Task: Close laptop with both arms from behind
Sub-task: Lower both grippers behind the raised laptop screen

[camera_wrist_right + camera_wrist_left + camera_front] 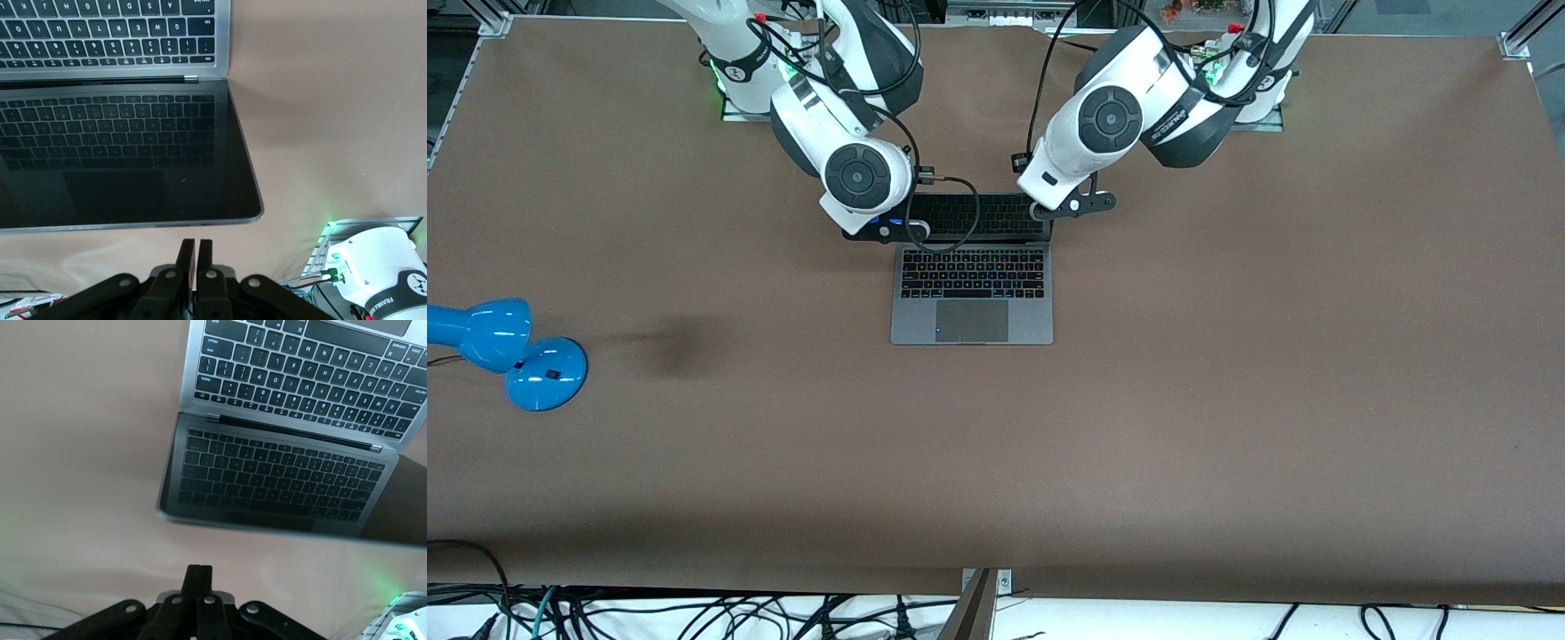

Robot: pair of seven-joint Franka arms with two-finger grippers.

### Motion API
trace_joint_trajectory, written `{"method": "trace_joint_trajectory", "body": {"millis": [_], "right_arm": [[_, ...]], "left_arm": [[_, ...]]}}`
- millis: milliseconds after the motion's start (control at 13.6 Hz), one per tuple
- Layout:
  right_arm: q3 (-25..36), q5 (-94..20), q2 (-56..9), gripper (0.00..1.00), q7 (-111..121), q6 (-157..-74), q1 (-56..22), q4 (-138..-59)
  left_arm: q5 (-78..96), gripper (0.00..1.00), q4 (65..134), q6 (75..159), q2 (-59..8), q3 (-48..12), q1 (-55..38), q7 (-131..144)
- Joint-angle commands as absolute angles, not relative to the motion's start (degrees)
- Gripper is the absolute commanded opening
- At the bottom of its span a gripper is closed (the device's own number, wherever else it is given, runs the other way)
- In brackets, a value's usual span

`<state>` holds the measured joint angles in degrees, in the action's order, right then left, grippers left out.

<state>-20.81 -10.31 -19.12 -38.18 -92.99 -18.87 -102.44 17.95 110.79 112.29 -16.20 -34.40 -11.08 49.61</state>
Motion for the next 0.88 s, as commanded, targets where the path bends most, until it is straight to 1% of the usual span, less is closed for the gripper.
{"method": "trace_joint_trajectory", "body": {"millis": [0, 367, 661, 808], "right_arm": [[-21.2, -9.5, -18.6, 0.08, -38.4, -94.3, -18.2, -102.6], [-21.0, -9.2, -19.2, 0.08, -37.8, -100.0, -17.9, -102.4], [-21.0, -7.2, -19.4, 0.08, -37.7, -101.7, -17.8, -102.2], [-21.0, -6.4, -19.8, 0.08, -37.1, -103.0, -17.8, -102.1]], "left_arm": [[18.1, 0.00, 110.4, 113.5, -17.7, -34.3, -11.6, 50.3], [15.0, 0.00, 108.5, 113.7, -20.0, -34.2, -11.6, 50.9], [11.3, 0.00, 106.8, 113.8, -23.0, -34.2, -11.6, 52.6], [11.1, 0.00, 106.8, 115.5, -23.6, -34.2, -11.6, 52.7]]}}
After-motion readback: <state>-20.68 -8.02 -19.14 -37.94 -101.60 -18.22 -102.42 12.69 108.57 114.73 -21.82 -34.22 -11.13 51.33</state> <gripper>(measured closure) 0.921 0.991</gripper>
